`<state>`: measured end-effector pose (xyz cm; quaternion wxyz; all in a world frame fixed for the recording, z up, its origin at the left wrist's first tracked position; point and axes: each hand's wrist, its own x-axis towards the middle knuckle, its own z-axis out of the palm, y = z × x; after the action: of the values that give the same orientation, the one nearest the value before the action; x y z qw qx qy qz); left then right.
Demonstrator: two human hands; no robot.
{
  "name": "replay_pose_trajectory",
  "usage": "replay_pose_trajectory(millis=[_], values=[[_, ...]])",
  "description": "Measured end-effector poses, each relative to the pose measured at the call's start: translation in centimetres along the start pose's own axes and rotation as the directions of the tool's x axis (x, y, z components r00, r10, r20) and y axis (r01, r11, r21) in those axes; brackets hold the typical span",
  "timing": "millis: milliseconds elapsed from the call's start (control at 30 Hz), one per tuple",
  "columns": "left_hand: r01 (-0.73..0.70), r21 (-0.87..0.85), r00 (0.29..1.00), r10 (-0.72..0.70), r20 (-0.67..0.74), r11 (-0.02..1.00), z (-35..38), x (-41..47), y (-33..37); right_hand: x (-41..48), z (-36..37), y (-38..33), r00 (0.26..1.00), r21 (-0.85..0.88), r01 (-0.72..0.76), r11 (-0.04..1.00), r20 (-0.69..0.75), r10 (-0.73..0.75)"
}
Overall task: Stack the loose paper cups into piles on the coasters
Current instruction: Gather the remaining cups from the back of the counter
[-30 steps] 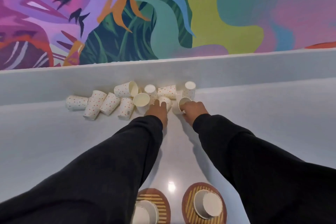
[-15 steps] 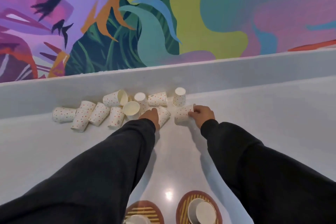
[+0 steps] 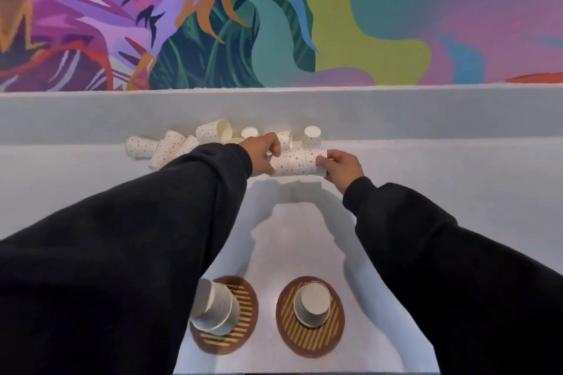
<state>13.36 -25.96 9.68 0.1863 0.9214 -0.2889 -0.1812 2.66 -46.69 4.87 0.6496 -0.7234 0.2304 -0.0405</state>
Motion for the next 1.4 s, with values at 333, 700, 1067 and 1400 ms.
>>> replay_pose_trajectory(millis=[333, 700, 1067, 1400], values=[[0.02, -0.188, 0.998, -0.032, -0.061, 0.982, 1.7, -3.8, 3.4, -4.0, -1.7, -0.1, 0.992, 0.179, -0.092, 0.979, 0.106, 0.074], [-0.022, -0.432, 0.983, -0.061, -0.176, 0.902, 2.0, -10.3, 9.1, -10.5, -3.6, -0.4, 0.938, 0.472, -0.314, 0.824, 0.289, 0.192], [-0.022, -0.31, 0.978, -0.044, -0.205, 0.95, 10.5, -21.5, 10.2, -16.5, -5.4, 6.0, 0.937, -0.126, -0.066, 0.99, 0.333, 0.105], [0.063, -0.251, 0.973, -0.115, -0.198, 0.966, 17.6, -22.8, 7.7, -18.8, -4.4, 10.8, 0.916, -0.309, 0.017, 0.951, 0.386, 0.109]])
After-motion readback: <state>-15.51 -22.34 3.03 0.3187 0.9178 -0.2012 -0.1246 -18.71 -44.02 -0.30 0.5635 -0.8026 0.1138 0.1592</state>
